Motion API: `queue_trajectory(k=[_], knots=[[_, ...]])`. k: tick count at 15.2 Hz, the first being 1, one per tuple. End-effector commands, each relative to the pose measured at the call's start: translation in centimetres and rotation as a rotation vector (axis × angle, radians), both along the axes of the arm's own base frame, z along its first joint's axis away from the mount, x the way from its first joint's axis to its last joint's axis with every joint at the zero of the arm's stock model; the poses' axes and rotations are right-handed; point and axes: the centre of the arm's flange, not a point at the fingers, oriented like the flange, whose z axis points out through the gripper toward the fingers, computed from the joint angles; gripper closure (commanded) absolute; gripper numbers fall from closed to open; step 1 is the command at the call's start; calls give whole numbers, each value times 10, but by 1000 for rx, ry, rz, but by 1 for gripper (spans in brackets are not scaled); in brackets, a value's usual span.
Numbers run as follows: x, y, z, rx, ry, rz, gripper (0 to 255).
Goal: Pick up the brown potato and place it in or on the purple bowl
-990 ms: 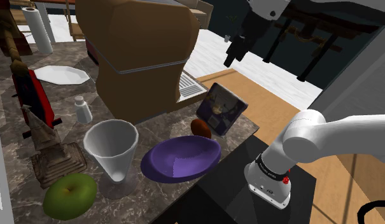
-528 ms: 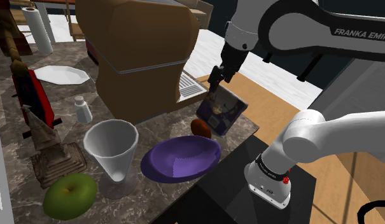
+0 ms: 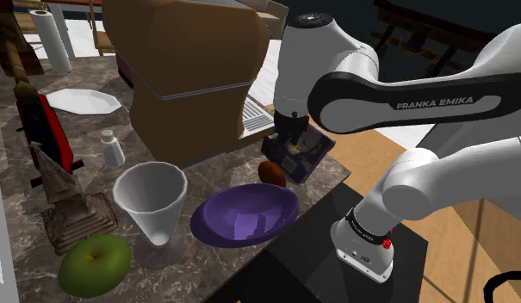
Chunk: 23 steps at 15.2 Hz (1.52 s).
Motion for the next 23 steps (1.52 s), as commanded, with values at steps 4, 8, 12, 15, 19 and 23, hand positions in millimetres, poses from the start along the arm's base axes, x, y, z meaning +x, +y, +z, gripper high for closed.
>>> queue_trajectory(k=[4, 8, 12, 15, 19, 23], knots=[[-1, 32, -66, -73, 56, -50, 0], [-2, 28, -84, -76, 59, -52, 0], [-4, 21, -107, -76, 59, -52, 0], [-4, 21, -107, -76, 59, -52, 0], [-4, 21, -107, -76, 59, -52, 0], [-11, 24, -104, -77, 58, -53, 255]])
